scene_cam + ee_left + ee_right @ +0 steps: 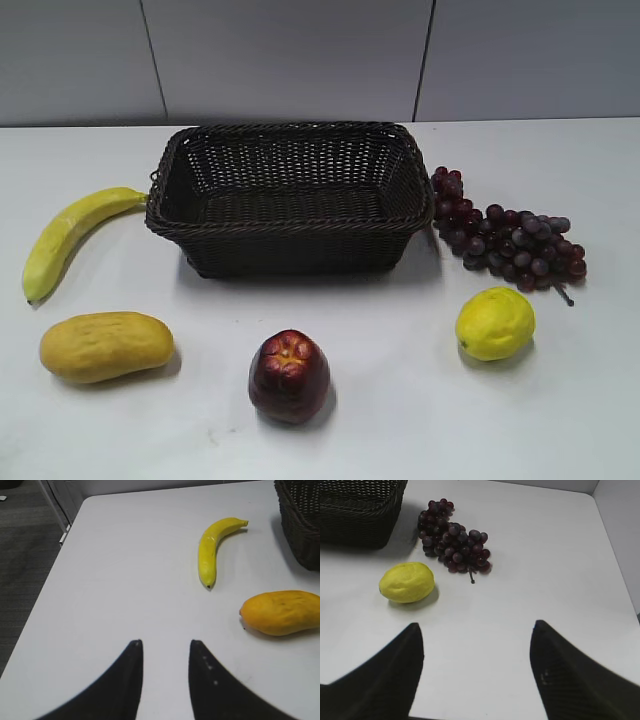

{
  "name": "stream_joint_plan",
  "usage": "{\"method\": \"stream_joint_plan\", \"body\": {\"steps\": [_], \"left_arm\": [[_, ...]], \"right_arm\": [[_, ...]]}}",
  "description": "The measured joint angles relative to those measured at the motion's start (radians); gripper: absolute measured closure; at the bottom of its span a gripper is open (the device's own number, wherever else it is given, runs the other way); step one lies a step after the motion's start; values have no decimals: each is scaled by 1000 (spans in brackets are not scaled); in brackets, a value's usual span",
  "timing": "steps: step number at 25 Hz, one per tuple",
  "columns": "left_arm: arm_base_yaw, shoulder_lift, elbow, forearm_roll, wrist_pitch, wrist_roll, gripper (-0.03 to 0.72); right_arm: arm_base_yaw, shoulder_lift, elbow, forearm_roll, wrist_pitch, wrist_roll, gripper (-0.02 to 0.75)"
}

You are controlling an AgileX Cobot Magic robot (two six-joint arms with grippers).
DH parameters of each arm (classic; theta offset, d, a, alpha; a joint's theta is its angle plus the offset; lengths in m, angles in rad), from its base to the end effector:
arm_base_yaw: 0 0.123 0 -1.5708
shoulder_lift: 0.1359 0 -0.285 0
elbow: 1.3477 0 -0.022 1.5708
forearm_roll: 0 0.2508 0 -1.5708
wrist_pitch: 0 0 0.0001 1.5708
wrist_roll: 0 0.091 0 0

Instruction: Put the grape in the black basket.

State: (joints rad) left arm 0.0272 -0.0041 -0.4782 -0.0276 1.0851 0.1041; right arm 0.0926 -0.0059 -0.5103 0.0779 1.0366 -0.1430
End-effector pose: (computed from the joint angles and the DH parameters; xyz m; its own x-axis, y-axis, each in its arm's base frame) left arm -0.0040 -0.0023 0.2693 -0.4912 0.0777 -0.8676 0.0389 0.9970 0.0673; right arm -0.0067 0.0055 0.2823 -0.3988 -0.1403 -0.9062 -0.1950 0.9786 -0.0657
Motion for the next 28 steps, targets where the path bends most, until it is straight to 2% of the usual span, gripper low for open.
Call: {"method": "stream_joint_plan", "body": {"steps": [16,20,22,28], "left_arm": [[0,0,0,0,0,0,455],[0,0,0,0,0,0,455],[0,0,0,0,0,0,455],[0,0,0,0,0,0,455]], "right_arm": [[0,0,0,7,0,0,231],[0,28,-8,16,-12,3,257],[0,66,-23,22,-115,4,260],[0,257,-27,23,-621,5,241]]}}
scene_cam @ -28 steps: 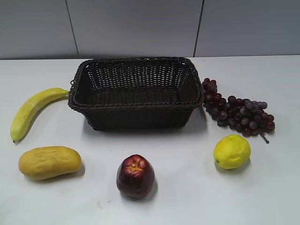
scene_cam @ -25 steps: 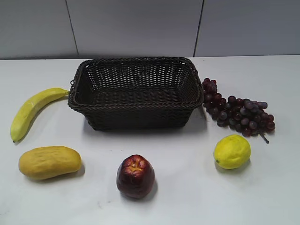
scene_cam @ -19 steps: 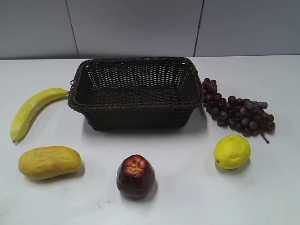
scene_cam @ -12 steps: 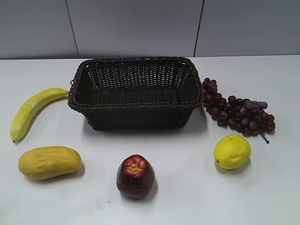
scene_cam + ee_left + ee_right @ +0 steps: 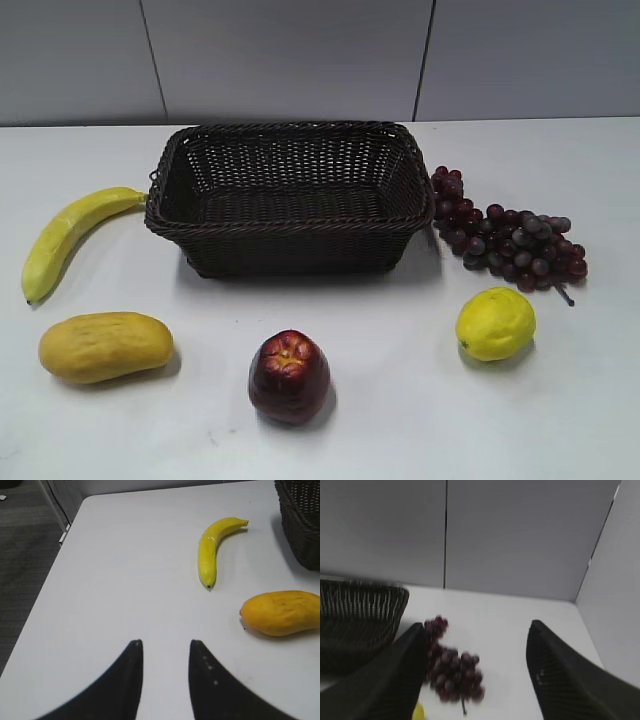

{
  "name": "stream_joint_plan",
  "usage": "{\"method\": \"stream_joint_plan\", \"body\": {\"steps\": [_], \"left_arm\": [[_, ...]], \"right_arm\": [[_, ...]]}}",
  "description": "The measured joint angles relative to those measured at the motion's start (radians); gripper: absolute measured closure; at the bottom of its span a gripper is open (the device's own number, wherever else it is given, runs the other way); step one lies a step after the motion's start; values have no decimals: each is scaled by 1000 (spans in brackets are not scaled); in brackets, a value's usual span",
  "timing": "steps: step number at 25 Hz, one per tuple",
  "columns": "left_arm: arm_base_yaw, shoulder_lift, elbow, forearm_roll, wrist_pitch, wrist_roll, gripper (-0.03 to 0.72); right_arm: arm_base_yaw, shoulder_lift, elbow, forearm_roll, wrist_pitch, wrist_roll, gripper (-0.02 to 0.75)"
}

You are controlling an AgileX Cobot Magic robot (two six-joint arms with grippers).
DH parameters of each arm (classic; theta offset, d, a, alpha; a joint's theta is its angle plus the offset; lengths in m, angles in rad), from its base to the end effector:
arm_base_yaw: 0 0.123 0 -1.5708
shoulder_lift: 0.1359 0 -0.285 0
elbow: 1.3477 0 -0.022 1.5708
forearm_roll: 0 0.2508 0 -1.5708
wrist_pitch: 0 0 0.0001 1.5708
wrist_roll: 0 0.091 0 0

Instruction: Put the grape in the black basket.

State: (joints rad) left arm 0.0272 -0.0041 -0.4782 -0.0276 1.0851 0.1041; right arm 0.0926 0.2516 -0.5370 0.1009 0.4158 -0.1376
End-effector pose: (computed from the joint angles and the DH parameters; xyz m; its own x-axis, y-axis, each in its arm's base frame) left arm -0.0040 -0.0023 0.2693 -0.4912 0.0777 -0.8676 0.0389 0.9970 0.0673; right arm 0.0520 0.0086 0.3386 -0.0351 -0.0486 -0.9982 -0.1346 0.9899 -0.0435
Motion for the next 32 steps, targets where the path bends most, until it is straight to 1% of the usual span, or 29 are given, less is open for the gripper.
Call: {"method": "stream_joint_plan", "body": {"steps": [2,4,6,8,11,13,16,19,21,25,32], "left_arm": [[0,0,0,0,0,0,455],[0,0,0,0,0,0,455],[0,0,0,0,0,0,455],[0,0,0,0,0,0,455],[0,0,0,0,0,0,455],[0,0,0,0,0,0,455],[0,0,0,0,0,0,455],[0,0,0,0,0,0,455],[0,0,0,0,0,0,455],[0,0,0,0,0,0,455],[0,0,0,0,0,0,456]], "right_arm": [[0,98,0,-1,-147,0,179],[0,219,-1,-1,-245,0,103],[0,341,-14,-1,-289,0,78],[0,467,-47,-1,-294,0,69],[0,662,-144,-1,-237,0,67],[0,798,-231,-1,-156,0,67],[0,985,-370,9,7,0,69],[0,1148,-499,53,141,-11,73],[0,1245,-557,105,203,-67,76],[0,1373,-615,210,237,-181,79],[13,1513,-624,231,232,-234,82]]}}
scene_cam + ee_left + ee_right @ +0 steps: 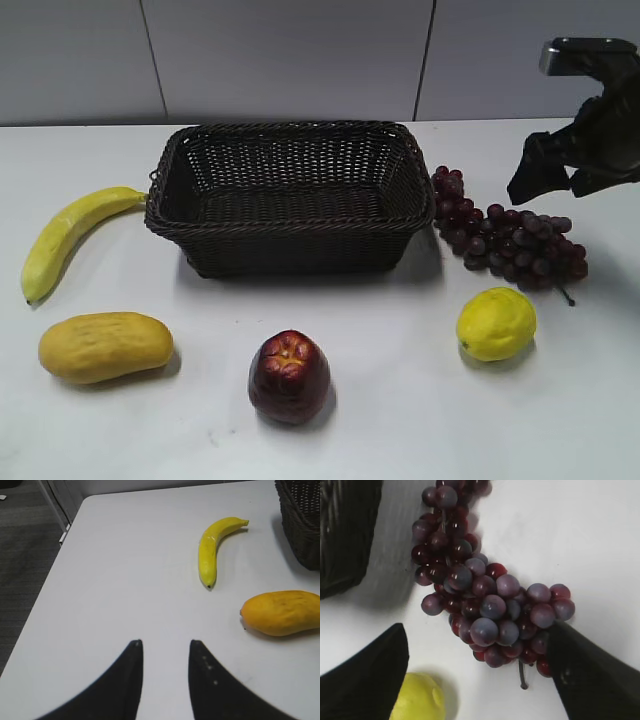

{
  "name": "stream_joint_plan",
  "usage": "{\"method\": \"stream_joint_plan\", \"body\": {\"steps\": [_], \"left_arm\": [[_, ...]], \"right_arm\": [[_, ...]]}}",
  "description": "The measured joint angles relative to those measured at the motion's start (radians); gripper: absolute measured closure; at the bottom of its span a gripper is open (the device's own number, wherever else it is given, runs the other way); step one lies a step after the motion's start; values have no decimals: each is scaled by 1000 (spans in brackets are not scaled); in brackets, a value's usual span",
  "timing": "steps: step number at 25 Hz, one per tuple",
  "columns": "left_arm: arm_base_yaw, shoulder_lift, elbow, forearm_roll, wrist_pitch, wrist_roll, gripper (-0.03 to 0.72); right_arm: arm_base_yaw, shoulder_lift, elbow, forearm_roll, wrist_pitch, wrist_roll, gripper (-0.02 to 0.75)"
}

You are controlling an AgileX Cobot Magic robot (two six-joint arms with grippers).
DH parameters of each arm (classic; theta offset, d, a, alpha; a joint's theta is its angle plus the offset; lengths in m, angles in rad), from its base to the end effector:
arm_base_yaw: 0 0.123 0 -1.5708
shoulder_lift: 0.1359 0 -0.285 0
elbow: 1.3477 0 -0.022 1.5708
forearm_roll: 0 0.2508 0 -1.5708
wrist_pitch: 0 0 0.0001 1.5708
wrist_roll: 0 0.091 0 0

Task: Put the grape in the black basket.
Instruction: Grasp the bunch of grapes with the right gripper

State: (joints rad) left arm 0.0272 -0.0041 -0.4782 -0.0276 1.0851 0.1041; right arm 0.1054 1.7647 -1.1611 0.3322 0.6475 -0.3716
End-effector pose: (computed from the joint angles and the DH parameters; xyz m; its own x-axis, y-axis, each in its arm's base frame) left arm -0.0040 -0.0023 0.2693 -0.4912 0.0777 -0.8676 0.0389 0.9970 0.0673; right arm 0.3548 0.0556 0.2069 -0.8785 -0.1944 -0.4364 -0.2772 0.9514 0.1343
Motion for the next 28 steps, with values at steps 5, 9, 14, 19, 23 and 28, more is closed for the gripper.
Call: {"method": "stream_joint_plan", "body": {"steps": [5,9,14,19,23,28], "left_arm": [[0,0,0,0,0,0,456],[0,0,0,0,0,0,456],[0,0,0,0,0,0,455],[0,0,0,0,0,0,455],[0,0,0,0,0,0,455],[0,0,0,0,0,0,455]], "right_arm": [[72,64,-1,-23,-76,-63,80],[101,115,-1,-79,-138,-71,78],[101,185,-5,-112,-170,-74,78],[101,223,-7,-117,-186,-76,153],[101,224,-9,-109,-185,-77,402],[101,224,-11,-100,-183,-77,533]]}}
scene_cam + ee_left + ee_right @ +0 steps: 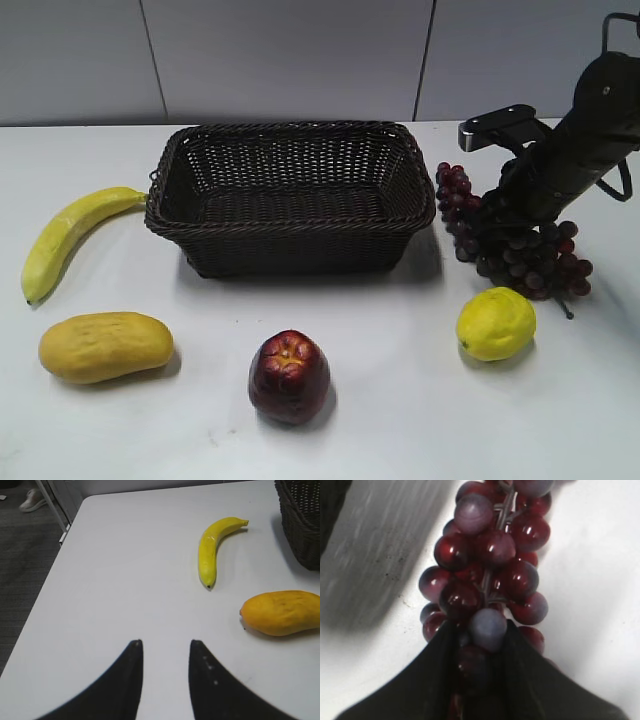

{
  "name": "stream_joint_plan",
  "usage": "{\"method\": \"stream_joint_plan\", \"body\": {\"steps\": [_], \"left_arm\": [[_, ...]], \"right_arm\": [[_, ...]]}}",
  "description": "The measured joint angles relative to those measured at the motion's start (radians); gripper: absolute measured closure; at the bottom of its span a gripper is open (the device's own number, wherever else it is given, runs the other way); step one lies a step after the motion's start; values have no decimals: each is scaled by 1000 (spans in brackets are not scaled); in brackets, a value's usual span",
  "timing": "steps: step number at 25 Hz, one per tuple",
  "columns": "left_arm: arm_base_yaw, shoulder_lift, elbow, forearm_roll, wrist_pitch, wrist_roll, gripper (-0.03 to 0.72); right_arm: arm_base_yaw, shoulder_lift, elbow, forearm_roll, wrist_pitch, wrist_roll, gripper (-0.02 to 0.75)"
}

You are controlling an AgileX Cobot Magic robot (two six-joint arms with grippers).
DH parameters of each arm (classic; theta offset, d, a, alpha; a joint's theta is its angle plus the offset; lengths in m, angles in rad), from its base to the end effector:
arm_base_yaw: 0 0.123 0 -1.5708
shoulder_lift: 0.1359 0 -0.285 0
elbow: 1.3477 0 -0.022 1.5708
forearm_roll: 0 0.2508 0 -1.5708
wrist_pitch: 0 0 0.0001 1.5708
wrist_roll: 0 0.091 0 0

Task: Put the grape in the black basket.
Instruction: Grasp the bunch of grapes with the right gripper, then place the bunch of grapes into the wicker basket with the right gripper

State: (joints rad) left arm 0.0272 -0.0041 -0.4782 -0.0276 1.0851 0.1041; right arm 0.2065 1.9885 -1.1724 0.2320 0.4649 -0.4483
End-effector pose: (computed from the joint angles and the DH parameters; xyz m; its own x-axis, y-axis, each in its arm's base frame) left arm -0.0040 -0.0023 0.2693 -0.4912 0.0777 -0.8676 0.0389 0.9970 0.0673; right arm 0.3756 0.0883 0.1310 -0.8225 -0.4140 -0.3900 -0.4507 0.8927 0.0027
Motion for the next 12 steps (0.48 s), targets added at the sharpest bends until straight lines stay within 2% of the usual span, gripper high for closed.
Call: {"method": "stream_joint_plan", "body": {"steps": [7,12], "left_arm": [[0,0,0,0,0,0,455],[0,0,0,0,0,0,455]], "right_arm": [[0,-27,1,0,22,0,535],[1,-153,3,-1,34,0,564]]}}
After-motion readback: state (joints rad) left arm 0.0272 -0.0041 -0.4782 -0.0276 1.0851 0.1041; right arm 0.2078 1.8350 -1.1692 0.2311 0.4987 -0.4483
